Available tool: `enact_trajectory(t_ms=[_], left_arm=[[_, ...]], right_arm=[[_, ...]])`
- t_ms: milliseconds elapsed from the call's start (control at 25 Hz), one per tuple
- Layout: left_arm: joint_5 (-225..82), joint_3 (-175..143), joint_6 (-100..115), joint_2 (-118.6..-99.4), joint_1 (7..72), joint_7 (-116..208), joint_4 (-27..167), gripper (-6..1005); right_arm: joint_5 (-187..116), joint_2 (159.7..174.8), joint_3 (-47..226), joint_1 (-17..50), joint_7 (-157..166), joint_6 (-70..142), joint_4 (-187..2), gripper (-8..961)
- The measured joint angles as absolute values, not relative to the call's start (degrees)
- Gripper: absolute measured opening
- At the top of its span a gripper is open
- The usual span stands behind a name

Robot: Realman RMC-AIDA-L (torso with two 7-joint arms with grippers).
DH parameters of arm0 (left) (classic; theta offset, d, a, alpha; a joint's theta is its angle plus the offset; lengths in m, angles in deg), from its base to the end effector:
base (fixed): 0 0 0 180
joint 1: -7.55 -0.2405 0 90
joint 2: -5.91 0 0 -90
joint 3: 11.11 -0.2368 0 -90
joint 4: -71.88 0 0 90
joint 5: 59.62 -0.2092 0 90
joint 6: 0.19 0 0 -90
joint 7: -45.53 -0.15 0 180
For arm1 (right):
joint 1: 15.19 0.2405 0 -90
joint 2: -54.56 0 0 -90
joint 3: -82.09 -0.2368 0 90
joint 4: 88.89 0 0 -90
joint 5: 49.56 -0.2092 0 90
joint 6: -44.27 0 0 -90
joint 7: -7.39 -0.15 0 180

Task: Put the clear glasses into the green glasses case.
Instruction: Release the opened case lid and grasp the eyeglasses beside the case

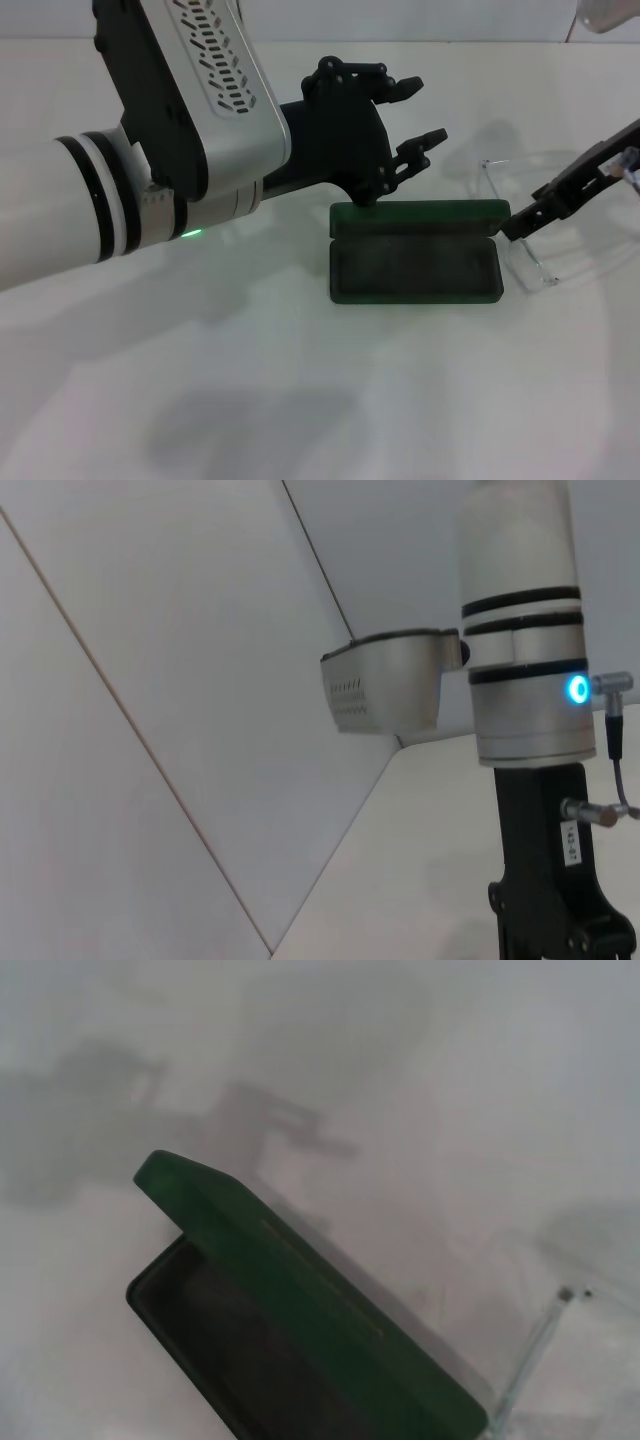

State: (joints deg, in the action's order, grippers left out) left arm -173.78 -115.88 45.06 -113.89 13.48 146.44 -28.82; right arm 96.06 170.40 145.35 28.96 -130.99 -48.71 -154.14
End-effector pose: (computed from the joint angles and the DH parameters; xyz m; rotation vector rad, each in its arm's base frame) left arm -0.0753 0.2915 -0.0212 -2.5157 0.1760 -0.4096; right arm 0.1666 0.3780 0.0367 -2.6516 0.9935 -0.3526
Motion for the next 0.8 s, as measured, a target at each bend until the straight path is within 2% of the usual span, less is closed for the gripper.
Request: enact_trajectory(t_ms=[320,520,720,800], left_arm=[[-173.8,-115.9,45.1,-113.89,13.5,146.3,-28.2,419],[-173.8,-115.9,45.1,-113.89,13.5,146.3,-28.1,419],[-173.8,-116.1,45.1,-113.89,13.5,146.2,-27.7,418],[-173.8,-116.3,45.1,-113.89,13.5,145.9,-27.5,418]], right_arm=[[95.9,170.49,148.0,30.4,-131.0,-45.9,-149.2,671],[96.3,170.53,150.5,30.3,-131.6,-43.4,-147.9,590],[96.3,170.48,151.1,29.9,-131.7,-42.2,-147.5,600],[96.3,170.4,151.1,29.6,-131.7,-41.9,-147.5,575]])
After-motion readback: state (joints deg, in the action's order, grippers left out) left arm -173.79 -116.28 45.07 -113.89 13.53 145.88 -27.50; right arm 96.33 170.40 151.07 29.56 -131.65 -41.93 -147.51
